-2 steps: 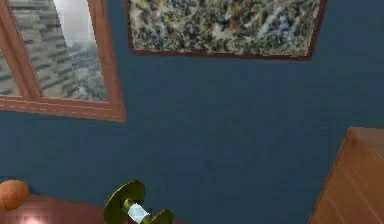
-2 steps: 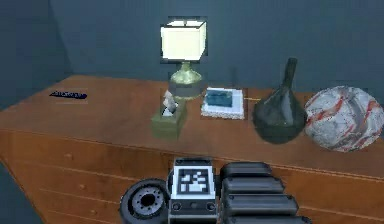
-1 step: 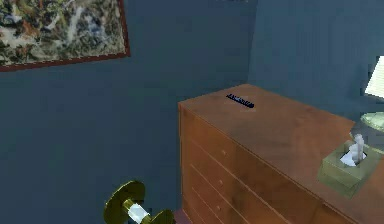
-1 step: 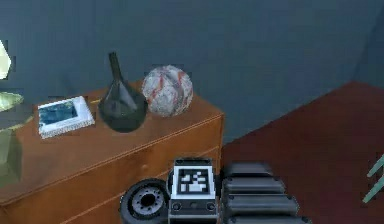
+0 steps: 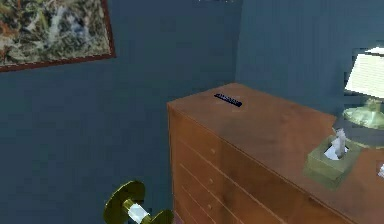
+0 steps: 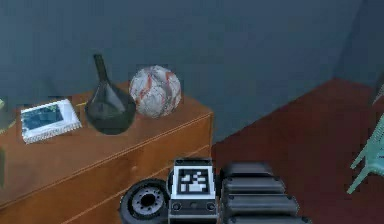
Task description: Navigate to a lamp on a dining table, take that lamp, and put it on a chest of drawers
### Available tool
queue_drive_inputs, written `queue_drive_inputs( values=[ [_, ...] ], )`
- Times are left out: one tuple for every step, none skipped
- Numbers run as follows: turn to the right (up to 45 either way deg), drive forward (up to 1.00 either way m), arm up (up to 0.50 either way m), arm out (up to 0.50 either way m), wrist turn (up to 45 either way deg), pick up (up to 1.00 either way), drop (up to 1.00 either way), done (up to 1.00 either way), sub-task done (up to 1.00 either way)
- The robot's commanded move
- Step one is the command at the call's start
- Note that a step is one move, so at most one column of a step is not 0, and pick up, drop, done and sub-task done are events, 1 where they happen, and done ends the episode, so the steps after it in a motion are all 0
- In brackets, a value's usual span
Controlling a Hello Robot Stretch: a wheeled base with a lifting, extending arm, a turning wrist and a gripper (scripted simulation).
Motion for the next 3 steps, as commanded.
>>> queue_drive_inputs(
  values=[
    [42.0, 0.00, 0.00, 0.00, 0.0, 0.00, 0.00, 0.00, 0.00],
    [0.0, 0.30, 0.00, 0.00, 0.0, 0.00, 0.00, 0.00, 0.00],
    [-45.0, 0.00, 0.00, 0.00, 0.0, 0.00, 0.00, 0.00, 0.00]
  ],
)
